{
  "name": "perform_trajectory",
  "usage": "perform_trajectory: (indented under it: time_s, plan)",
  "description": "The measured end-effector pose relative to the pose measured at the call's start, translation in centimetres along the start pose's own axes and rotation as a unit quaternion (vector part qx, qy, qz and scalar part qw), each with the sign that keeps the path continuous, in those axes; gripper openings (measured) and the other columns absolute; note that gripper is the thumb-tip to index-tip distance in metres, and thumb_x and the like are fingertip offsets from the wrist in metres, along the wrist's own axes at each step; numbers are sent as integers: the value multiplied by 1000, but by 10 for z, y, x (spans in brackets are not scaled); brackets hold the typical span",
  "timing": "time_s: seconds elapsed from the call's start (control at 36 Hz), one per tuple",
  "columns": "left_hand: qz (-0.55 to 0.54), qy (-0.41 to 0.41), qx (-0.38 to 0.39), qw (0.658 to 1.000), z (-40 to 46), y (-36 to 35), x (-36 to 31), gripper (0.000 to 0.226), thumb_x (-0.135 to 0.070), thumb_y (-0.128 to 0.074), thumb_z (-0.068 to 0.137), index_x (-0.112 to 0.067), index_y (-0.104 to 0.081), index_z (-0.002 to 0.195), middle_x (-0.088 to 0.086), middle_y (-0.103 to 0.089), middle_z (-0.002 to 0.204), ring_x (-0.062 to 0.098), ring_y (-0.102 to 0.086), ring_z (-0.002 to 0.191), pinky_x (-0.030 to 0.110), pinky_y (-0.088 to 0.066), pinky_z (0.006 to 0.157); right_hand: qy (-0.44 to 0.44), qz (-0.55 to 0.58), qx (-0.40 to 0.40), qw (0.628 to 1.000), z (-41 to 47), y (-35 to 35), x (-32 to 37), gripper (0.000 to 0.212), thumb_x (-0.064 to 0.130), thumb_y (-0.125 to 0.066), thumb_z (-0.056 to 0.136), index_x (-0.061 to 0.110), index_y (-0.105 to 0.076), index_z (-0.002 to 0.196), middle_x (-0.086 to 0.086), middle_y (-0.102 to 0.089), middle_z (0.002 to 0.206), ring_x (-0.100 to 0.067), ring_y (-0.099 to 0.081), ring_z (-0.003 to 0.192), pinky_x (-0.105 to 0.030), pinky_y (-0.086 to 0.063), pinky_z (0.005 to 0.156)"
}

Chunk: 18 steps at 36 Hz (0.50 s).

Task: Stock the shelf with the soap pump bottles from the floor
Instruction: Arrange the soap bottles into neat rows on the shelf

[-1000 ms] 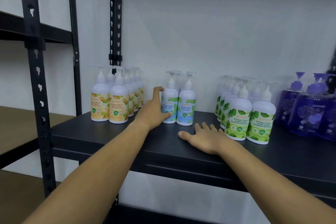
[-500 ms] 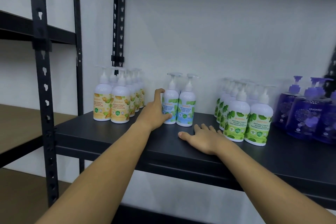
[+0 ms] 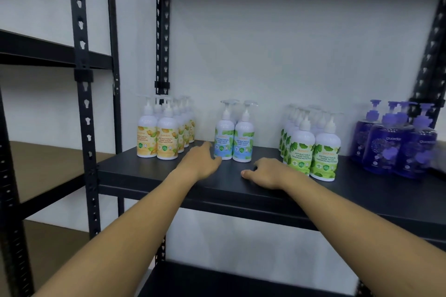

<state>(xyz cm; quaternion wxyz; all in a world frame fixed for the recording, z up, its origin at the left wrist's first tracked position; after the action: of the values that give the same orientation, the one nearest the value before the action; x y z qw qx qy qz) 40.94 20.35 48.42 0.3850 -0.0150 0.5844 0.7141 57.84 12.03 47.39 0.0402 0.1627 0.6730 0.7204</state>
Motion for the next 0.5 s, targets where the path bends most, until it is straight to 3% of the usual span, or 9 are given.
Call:
perform_trajectory:
  time_s: [0.14, 0.25, 0.36, 0.5]
  plan:
    - [-2, -35, 22, 999, -28, 1, -27, 44, -39, -51, 98, -14, -54, 135, 9, -58, 135, 24, -55, 118, 32, -44, 95, 45, -10, 6, 999, -35, 27, -13, 44, 50, -55, 95, 10, -70, 108, -6, -68, 110, -21, -60, 95, -30, -45, 79]
    - [16, -71, 49, 996, -46, -10, -59, 43, -42, -50, 98, -19, -57, 133, 6, -58, 133, 21, -55, 116, 33, -46, 97, 48, -14, 14, 999, -69, 48, -42, 43, 51, -55, 96, 17, -69, 118, 0, -67, 118, -18, -61, 105, -34, -48, 96]
    - [36, -131, 58, 989, -64, -23, -108, 43, -42, -50, 99, -21, -56, 136, 4, -55, 140, 21, -52, 125, 35, -43, 103, 23, -20, 2, 1000, -103, 66, -84, 46, 56, -56, 93, 20, -69, 118, 1, -68, 118, -17, -62, 104, -37, -47, 99]
    - [47, -209, 64, 975, -85, -47, -174, 40, -42, -51, 97, -23, -59, 130, 3, -61, 132, 23, -57, 118, 37, -48, 97, -23, -9, -47, 999, -161, 85, -143, 54, 52, -58, 94, 14, -62, 133, -2, -63, 133, -18, -60, 116, -36, -46, 104]
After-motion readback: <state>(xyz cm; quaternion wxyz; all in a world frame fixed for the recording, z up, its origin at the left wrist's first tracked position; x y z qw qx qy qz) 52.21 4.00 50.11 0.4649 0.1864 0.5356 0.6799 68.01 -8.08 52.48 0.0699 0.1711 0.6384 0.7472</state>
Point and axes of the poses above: each hand's wrist, its own z-axis towards the middle knuckle, its own y-axis out of the back of the hand, x = y × z, the point moved 6 cm from there along z, towards the middle knuckle
